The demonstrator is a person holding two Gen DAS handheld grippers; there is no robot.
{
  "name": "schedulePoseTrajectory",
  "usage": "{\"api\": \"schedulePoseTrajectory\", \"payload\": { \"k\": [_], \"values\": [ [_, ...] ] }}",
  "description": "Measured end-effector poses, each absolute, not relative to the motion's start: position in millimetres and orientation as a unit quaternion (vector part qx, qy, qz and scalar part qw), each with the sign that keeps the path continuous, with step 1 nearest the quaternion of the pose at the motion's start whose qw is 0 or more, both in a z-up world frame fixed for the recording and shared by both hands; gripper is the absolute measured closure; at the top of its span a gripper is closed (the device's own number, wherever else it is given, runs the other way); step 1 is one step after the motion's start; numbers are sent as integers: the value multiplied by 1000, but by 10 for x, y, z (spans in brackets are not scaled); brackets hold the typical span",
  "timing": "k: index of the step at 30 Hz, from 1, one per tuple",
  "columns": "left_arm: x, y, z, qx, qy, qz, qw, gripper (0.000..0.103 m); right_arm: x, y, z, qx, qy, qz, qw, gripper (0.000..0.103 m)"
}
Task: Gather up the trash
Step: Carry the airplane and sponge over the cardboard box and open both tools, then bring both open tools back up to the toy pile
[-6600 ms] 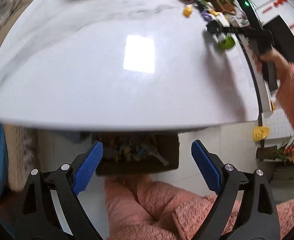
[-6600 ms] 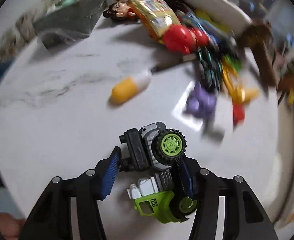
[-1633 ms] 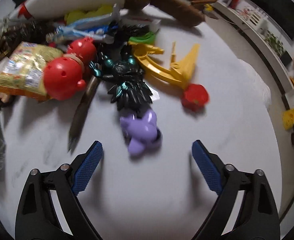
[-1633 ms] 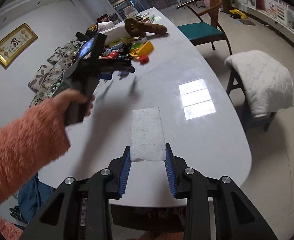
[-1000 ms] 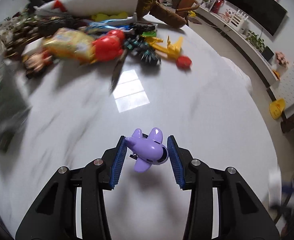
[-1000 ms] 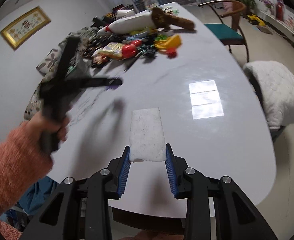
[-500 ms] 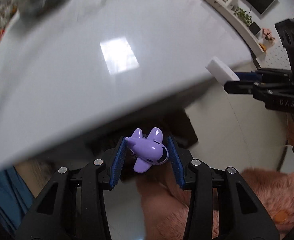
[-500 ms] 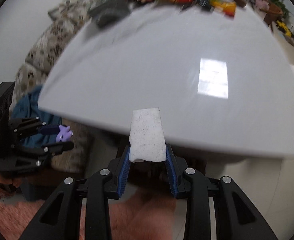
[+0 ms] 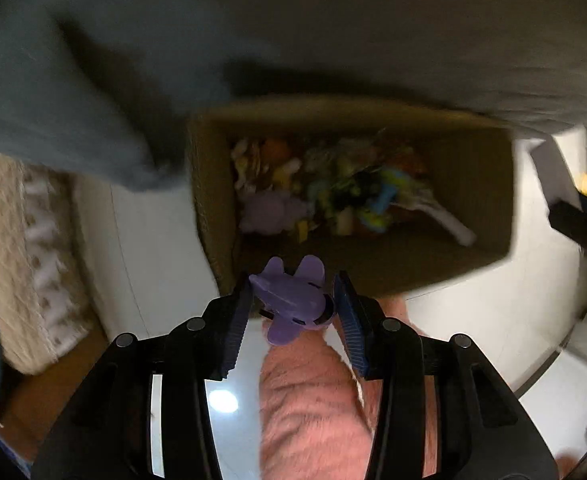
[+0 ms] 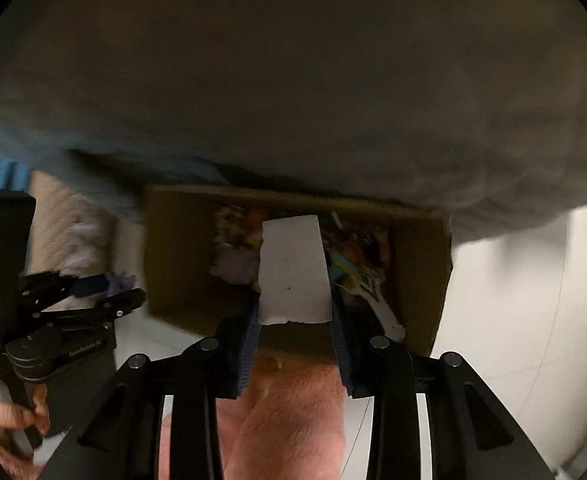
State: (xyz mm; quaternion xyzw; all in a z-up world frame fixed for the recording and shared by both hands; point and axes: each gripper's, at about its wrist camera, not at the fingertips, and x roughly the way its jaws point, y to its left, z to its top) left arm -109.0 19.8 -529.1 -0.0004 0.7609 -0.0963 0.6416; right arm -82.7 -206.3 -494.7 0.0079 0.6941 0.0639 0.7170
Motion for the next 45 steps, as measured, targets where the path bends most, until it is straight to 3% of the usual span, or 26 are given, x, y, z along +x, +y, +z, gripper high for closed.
{"api": "schedulePoseTrajectory", "payload": {
  "k": [1,3,5,11,20,26,30,31,35,39,45],
  "values": [
    [-1093,221,-5422,-4,766,-91,636,59,-817,-2088,-5100,6,698,55,714,64],
    [-1048,197,-5740,-7,783,-79,617,40,-820,-2124,-5274,-7,697,37,716,31],
    [-1044,201,-5920,8,786,-72,613,34,-825,-2112,-5357,-22,690,26,723,23],
    [-1081,272,-6023,17,790,-52,610,21,-946,-2244,-5461,-3,702,12,712,19],
    [-1071,238,-5516,20,789,-59,611,21,-1000,-2338,-4897,14,692,24,722,18],
    [-1301,181,-4227,36,754,-156,637,21,-1054,-2399,-3540,61,654,117,745,18],
    [-1454,147,-3220,82,691,-227,681,19,-968,-2397,-2374,87,573,248,776,7],
    [-1456,154,-3069,87,680,-233,690,13,-875,-2422,-2098,79,539,257,798,6],
    [-1249,166,-2406,75,622,-228,745,13,-151,-2621,-1564,66,450,216,864,5],
    [-993,143,-2086,30,590,-195,783,13,825,-2704,-1520,36,425,159,891,5],
    [-847,45,-2023,-10,589,-154,794,13,2468,-2646,-1743,-14,450,98,887,5]
  ]
}}
